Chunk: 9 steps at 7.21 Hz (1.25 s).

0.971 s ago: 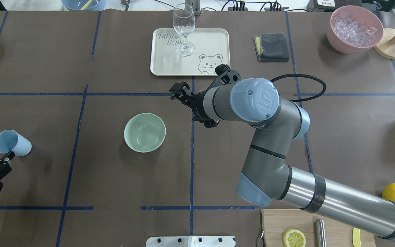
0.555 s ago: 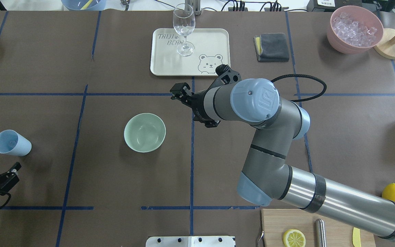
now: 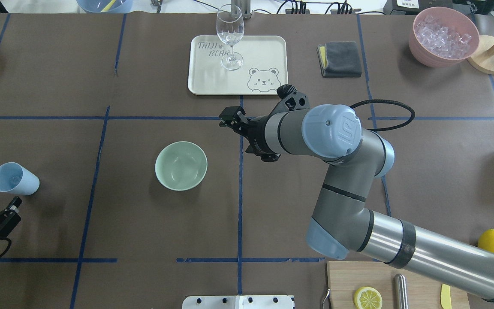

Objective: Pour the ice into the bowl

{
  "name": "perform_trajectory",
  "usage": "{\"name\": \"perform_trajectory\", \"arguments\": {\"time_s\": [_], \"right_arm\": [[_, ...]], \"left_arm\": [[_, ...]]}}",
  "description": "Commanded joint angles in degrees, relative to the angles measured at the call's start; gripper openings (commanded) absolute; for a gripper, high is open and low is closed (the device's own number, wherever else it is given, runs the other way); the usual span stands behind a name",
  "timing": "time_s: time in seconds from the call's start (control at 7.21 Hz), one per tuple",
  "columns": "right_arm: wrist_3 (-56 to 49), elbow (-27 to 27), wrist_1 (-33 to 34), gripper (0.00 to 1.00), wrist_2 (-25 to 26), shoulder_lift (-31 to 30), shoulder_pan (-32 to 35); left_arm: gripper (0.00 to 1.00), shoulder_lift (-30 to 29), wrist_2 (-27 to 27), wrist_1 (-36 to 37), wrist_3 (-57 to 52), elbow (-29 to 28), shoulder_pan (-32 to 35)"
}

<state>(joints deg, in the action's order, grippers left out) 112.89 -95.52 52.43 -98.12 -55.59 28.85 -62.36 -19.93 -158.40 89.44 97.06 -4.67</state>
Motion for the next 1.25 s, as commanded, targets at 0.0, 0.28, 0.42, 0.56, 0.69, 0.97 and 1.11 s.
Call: {"name": "perform_trajectory", "arguments": {"time_s": [0.0, 0.28, 0.42, 0.56, 0.69, 0.97, 1.11], "right_arm": [[-0.04, -0.19, -1.02, 1.0, -0.05, -0.75, -0.03], [-0.04, -0.19, -1.02, 1.0, -0.05, -0.66, -0.03], [-0.04, -0.45, -1.02, 1.0, -0.05, -0.66, -0.03], [-0.04, -0.45, -1.02, 1.0, -0.05, -0.66, 0.06], [-0.04, -0.54, -1.02, 1.0, -0.05, -0.66, -0.03], [-0.04, -0.54, -1.02, 1.0, -0.05, -0.75, -0.03], [-0.04, -0.54, -1.02, 1.0, -0.05, -0.75, -0.03]], "left_arm": [[0.99, -2.23, 1.73, 0.11, -0.14, -1.52, 0.01], [0.99, -3.82, 2.08, 0.11, -0.23, -5.39, 0.18], [0.99, -3.91, 2.17, 0.37, -0.23, -6.52, 0.79], [0.99, -4.17, 2.17, 0.46, -0.23, -6.97, 1.85], [0.99, -5.74, 2.08, 0.55, -1.19, -7.67, 3.42], [0.99, -8.21, 1.91, 0.55, -4.18, -8.2, 6.16], [0.99, -8.57, 1.91, 0.55, -4.19, -8.38, 6.25]]}}
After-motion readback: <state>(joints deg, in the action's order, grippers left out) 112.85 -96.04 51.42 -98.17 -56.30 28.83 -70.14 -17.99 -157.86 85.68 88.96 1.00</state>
